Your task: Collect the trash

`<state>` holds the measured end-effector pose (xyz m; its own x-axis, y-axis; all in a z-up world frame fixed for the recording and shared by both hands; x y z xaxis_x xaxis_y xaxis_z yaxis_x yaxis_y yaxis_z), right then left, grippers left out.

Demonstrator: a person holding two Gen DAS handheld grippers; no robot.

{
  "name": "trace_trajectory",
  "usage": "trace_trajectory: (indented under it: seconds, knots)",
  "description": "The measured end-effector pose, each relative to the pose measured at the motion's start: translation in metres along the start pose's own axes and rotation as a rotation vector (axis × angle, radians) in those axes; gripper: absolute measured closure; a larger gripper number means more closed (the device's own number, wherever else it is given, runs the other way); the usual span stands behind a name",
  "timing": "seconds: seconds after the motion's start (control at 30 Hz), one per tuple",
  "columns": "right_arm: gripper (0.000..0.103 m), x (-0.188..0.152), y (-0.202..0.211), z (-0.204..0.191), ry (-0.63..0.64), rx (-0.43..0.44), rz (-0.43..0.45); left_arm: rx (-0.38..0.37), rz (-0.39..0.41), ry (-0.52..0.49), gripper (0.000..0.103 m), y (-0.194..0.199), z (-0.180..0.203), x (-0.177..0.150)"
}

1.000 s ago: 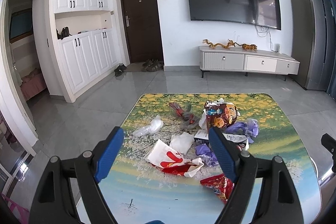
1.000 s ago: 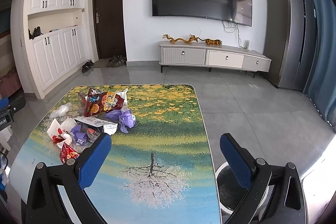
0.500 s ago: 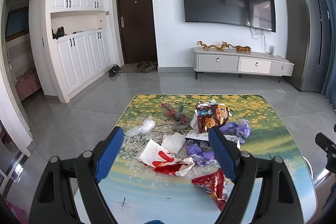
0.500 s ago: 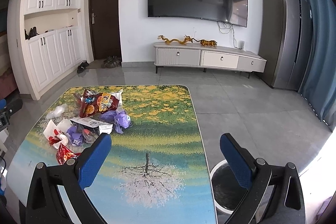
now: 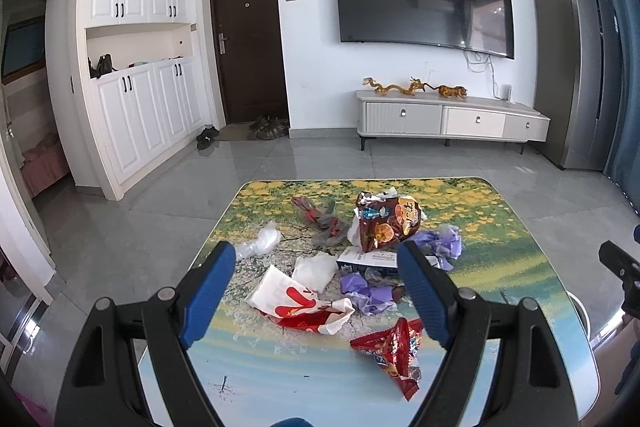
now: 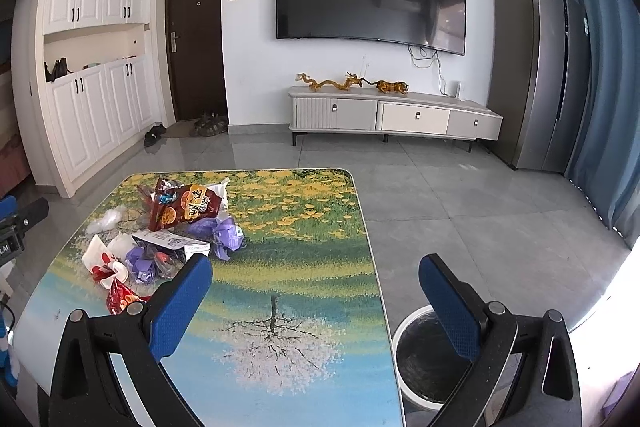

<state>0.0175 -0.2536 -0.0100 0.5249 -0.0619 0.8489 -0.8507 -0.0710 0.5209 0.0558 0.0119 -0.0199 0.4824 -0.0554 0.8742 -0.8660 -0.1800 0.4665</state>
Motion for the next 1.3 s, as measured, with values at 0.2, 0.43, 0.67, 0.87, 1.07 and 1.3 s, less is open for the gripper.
trace_trajectory:
  seconds: [0.2,0.43,0.67,0.87,1.07,1.3]
  knots:
    - [0.0,0.001,-0.001,-0.003,0.004,0.007,-0.001,-0.01,-0.003,-0.005,0.021,-0.002,0.001,-0.001]
    - [0.0,0.002,-0.004,-0.01,0.005,0.039,0.005,-0.022,-0.03,-0.024,0.021,-0.008,-0.002,-0.005]
    - [0.0,-0.003,-0.016,-0.026,0.014,0.123,-0.048,-0.018,-0.082,0.033,0.021,-0.029,-0.039,-0.017]
    - [0.0,-0.011,-0.03,-0.056,0.057,0.234,-0.098,0.013,-0.097,0.08,0.021,-0.042,-0.078,-0.027]
    - [0.0,-0.029,-0.051,-0.103,0.122,0.421,-0.206,-0.028,-0.16,0.066,0.021,-0.061,-0.098,-0.051]
    - [0.006,-0.055,-0.089,-0.158,0.204,0.559,-0.328,-0.147,-0.237,0.035,0.021,-0.08,-0.082,-0.07]
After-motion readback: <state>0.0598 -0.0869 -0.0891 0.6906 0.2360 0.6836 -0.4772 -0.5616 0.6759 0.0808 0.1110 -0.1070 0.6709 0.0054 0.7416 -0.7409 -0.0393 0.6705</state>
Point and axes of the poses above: each gripper's, at about its wrist camera, not at the fingertips, and y roughly against the way its jaws point, z to its right, x to its top, the point moved 7 cm from there along -y, roughly the way its jaws point, and after that the axes turned 8 degrees about x, right-handed, at the moved point
